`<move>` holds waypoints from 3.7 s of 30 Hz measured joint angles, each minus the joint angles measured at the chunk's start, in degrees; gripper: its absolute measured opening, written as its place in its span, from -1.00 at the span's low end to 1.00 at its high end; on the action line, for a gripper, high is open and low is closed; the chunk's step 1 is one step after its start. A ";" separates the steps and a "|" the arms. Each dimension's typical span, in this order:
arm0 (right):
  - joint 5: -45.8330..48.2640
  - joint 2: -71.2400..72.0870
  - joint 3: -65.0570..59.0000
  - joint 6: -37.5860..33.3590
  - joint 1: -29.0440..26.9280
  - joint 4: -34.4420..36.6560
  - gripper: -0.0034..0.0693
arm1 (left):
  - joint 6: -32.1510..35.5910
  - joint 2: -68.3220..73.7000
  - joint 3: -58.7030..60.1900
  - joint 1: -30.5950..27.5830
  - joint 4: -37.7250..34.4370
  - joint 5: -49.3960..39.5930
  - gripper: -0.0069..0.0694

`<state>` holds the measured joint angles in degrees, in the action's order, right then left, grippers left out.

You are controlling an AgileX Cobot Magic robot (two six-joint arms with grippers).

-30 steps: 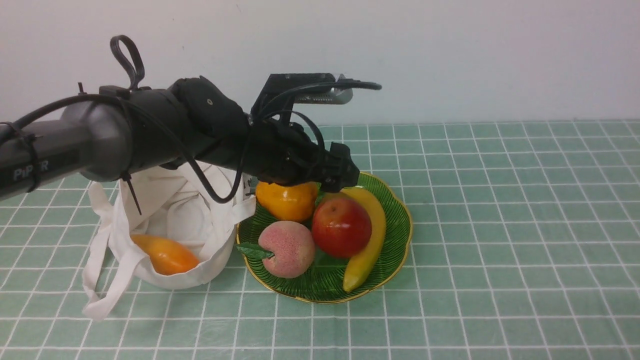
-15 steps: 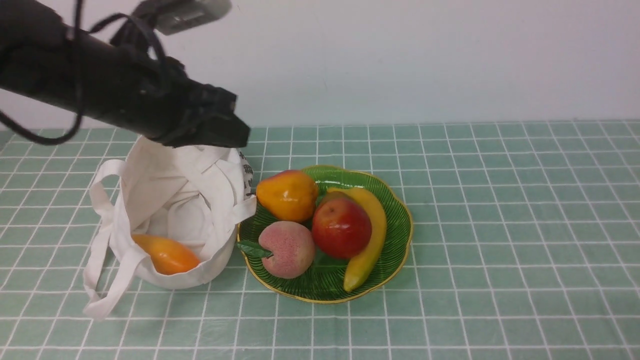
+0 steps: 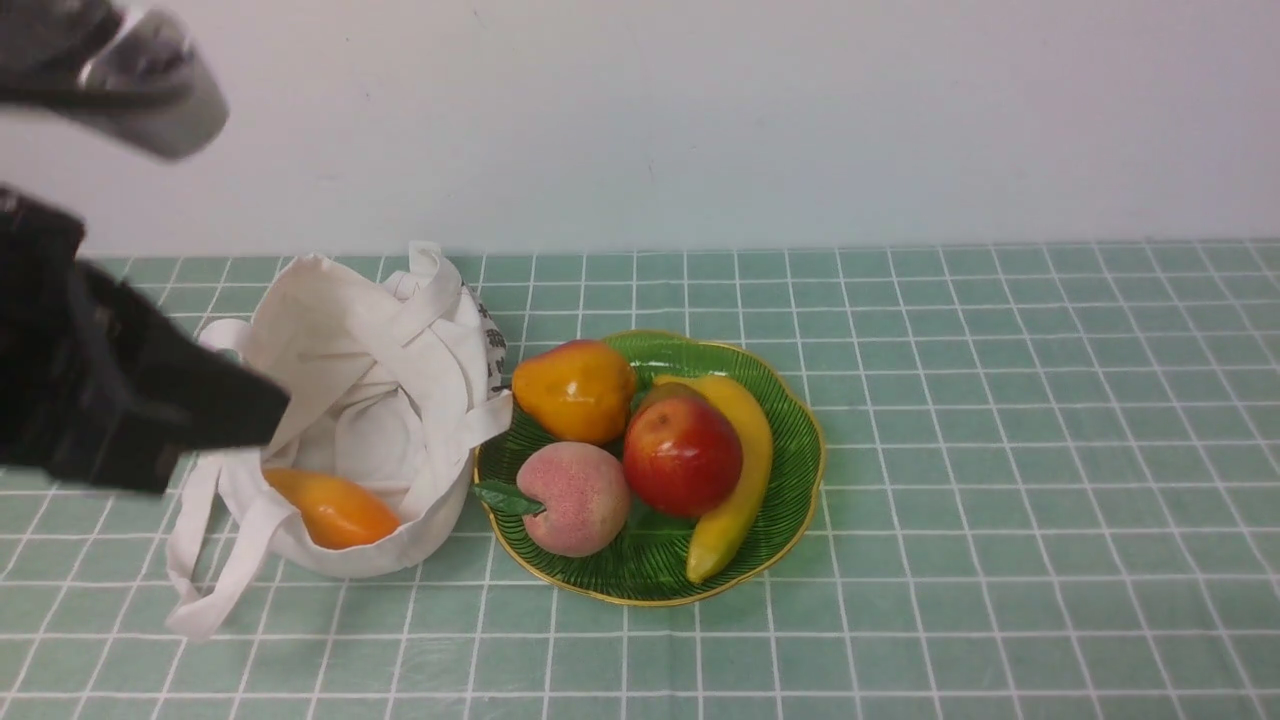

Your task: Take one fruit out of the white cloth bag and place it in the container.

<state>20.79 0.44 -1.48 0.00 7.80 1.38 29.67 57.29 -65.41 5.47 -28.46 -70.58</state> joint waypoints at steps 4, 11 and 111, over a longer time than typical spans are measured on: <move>0.00 0.00 0.00 0.00 0.00 0.00 -0.95 | 0.80 -13.30 14.92 0.00 -2.54 7.33 -0.84; 0.00 0.00 0.00 0.00 0.00 0.00 -0.95 | 1.00 -32.15 28.92 -0.05 -3.43 23.63 -0.84; 0.00 0.00 0.00 0.00 0.00 0.00 -0.95 | -28.56 -57.89 67.02 -1.76 29.18 48.71 -0.84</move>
<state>20.79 0.44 -1.48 0.00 7.80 1.38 1.11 -0.60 1.61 3.72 0.72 -21.87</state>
